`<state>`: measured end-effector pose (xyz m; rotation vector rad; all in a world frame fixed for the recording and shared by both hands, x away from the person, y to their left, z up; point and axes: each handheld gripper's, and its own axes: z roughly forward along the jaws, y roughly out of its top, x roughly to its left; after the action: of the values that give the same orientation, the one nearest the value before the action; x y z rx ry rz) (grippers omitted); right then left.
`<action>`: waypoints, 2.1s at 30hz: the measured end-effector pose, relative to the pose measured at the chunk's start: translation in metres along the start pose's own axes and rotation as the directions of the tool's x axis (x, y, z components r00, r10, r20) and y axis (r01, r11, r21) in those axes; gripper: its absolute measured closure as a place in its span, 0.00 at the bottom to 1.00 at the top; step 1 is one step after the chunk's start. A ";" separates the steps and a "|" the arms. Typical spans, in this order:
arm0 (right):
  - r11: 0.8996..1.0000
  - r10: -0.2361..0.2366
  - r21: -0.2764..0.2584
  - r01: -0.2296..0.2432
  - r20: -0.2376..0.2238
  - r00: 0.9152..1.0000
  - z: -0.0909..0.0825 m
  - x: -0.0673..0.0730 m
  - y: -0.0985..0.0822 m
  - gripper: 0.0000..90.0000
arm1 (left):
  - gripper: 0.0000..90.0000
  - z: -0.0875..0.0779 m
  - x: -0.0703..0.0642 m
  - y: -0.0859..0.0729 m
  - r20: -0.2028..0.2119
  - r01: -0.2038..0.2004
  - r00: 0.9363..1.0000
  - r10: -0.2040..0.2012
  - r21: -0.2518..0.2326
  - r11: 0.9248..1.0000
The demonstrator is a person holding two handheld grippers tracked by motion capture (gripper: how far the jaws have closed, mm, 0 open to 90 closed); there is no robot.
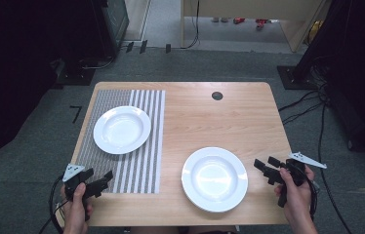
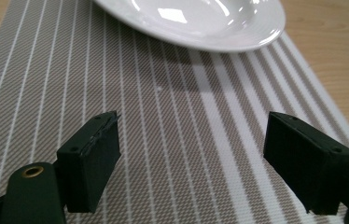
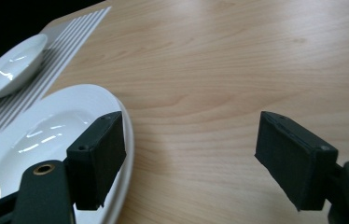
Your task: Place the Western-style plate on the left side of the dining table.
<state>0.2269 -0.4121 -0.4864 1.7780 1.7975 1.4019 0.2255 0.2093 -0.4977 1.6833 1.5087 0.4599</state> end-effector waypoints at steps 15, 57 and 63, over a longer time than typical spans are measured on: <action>0.999 -0.022 0.039 0.016 0.171 0.985 -0.028 -0.044 -0.033 0.26 | 0.21 -0.006 0.025 -0.015 -0.122 -0.078 0.989 0.082 0.038 0.996; 0.965 -0.254 0.151 0.214 0.339 0.906 -0.025 -0.037 -0.048 0.20 | 0.16 -0.001 0.027 -0.019 -0.169 -0.158 0.971 0.170 0.080 0.984; 0.965 -0.254 0.151 0.214 0.339 0.906 -0.025 -0.037 -0.048 0.20 | 0.16 -0.001 0.027 -0.019 -0.170 -0.159 0.970 0.171 0.080 0.984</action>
<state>0.1861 -0.4453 -0.5254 1.6671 1.8400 0.8392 0.2183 0.2342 -0.5182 1.8702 1.5288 0.6698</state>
